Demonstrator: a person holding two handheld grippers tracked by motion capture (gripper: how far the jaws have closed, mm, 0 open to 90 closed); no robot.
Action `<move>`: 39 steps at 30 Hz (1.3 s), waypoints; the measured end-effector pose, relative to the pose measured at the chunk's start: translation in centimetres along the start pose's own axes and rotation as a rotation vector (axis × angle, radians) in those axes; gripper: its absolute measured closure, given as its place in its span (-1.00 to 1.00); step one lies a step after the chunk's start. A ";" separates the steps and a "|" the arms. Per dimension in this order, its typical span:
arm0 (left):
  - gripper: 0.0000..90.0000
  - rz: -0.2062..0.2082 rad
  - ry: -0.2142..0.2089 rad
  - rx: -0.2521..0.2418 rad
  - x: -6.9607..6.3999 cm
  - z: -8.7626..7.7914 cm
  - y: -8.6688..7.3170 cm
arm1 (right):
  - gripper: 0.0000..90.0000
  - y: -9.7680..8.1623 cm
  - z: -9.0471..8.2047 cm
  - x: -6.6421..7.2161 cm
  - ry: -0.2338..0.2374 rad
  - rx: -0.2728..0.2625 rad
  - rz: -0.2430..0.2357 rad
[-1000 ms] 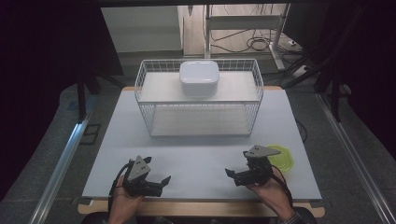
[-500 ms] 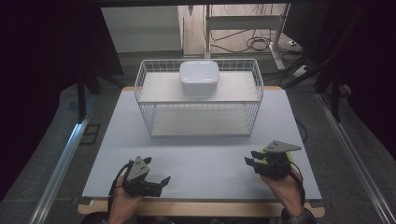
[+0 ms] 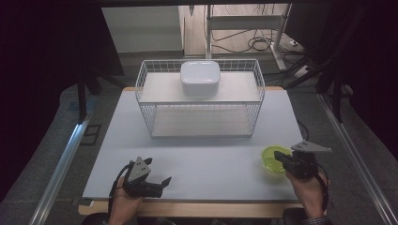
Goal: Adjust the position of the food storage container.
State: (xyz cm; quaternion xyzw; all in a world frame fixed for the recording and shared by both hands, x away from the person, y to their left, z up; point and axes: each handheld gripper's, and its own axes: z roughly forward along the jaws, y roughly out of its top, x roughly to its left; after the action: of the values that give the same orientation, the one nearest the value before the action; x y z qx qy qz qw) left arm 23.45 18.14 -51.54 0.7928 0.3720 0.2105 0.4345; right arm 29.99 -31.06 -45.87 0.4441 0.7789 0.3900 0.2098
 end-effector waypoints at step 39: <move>-0.91 0.013 -0.008 0.029 -0.3 0.3 0.0 | 0.99 -1.9 0.8 -2.1 -0.060 0.097 0.088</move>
State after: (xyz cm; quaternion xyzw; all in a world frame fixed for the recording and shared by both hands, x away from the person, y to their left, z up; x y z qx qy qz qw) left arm 23.49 17.71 -51.70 0.8023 0.3680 0.2050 0.4230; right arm 30.59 -33.13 -47.90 0.4992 0.7698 0.3472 0.1939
